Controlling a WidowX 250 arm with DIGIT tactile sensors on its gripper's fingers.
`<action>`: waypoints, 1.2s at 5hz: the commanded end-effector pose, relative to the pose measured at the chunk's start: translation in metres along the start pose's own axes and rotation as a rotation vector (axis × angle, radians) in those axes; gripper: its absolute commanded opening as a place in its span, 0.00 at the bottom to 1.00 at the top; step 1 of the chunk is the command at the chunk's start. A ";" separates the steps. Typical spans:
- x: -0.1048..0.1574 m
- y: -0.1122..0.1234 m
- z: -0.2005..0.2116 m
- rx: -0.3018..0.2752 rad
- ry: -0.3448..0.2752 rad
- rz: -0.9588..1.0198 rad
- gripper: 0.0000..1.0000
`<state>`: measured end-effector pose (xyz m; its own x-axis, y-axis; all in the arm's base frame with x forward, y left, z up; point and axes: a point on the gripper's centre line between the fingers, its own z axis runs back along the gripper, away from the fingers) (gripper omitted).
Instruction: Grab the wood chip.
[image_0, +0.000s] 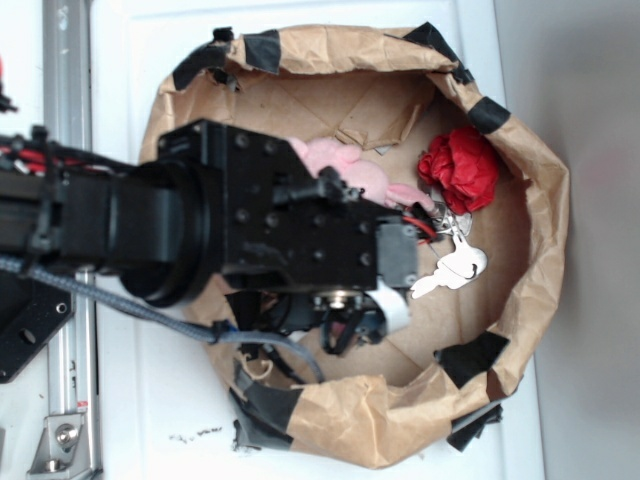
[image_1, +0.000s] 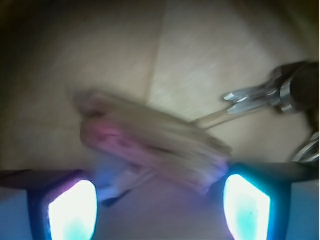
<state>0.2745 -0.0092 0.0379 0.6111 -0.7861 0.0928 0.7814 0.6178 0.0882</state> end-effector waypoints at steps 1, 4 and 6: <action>0.011 0.010 0.041 0.052 -0.070 0.013 1.00; 0.020 -0.003 0.012 -0.055 -0.068 -0.227 1.00; 0.026 -0.008 -0.014 -0.059 -0.024 -0.199 1.00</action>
<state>0.2836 -0.0212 0.0207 0.4705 -0.8788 0.0794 0.8813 0.4725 0.0073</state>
